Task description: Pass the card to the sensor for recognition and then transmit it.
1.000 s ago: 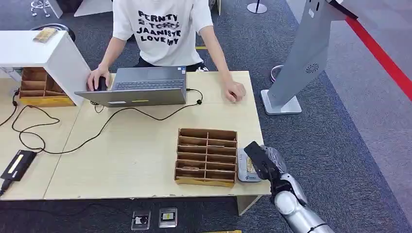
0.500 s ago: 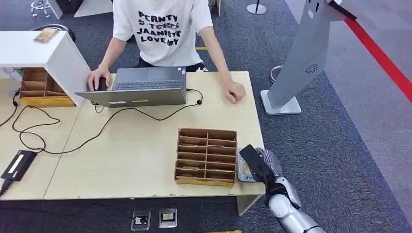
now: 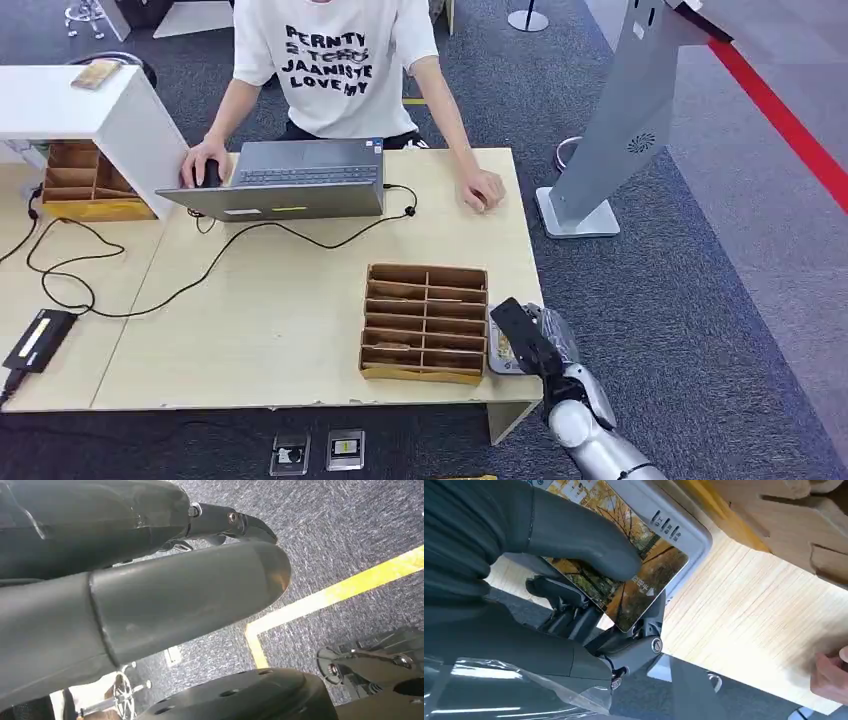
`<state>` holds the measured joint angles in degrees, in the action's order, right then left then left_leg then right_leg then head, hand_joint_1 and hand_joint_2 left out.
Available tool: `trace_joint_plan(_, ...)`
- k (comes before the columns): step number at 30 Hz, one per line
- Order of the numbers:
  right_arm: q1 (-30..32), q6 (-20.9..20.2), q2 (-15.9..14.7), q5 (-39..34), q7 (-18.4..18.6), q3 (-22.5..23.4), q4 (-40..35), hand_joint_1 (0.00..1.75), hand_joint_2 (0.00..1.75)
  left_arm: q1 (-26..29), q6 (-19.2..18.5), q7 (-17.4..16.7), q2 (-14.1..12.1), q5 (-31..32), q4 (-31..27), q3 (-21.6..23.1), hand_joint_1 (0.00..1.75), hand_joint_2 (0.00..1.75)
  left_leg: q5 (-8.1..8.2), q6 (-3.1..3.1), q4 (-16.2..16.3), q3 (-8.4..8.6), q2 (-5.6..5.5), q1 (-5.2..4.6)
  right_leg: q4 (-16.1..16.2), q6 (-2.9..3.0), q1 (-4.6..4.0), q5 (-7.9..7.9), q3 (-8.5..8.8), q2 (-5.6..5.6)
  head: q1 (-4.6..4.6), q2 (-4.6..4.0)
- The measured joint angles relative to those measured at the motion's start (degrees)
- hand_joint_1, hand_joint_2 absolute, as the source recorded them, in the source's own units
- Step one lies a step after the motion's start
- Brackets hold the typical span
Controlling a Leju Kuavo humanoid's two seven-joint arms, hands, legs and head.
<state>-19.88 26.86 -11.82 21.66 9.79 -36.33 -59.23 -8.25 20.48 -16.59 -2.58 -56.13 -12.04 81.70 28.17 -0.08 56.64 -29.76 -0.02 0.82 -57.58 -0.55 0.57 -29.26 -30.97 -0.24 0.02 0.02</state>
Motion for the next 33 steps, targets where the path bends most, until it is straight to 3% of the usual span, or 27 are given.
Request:
trace_joint_plan(13,1.24,1.94,-2.12,9.86,5.55,-0.57,-10.6,1.75,1.75,0.22,0.13,0.0,-0.02,0.39,0.0,-0.46,0.0,0.0,0.01,0.0,0.0,-0.08,0.0,0.0,0.0,0.0,0.01,0.0,-0.09,-0.01,0.0,0.0)
trace_joint_plan(33,5.83,0.02,-4.5,25.81,9.05,0.81,-32.18,1.75,1.75,0.33,0.0,0.96,0.0,1.36,0.0,-1.68,0.0,0.0,0.01,0.0,0.0,-0.12,0.0,-0.01,0.0,0.0,0.01,0.0,-0.12,0.0,0.0,0.0)
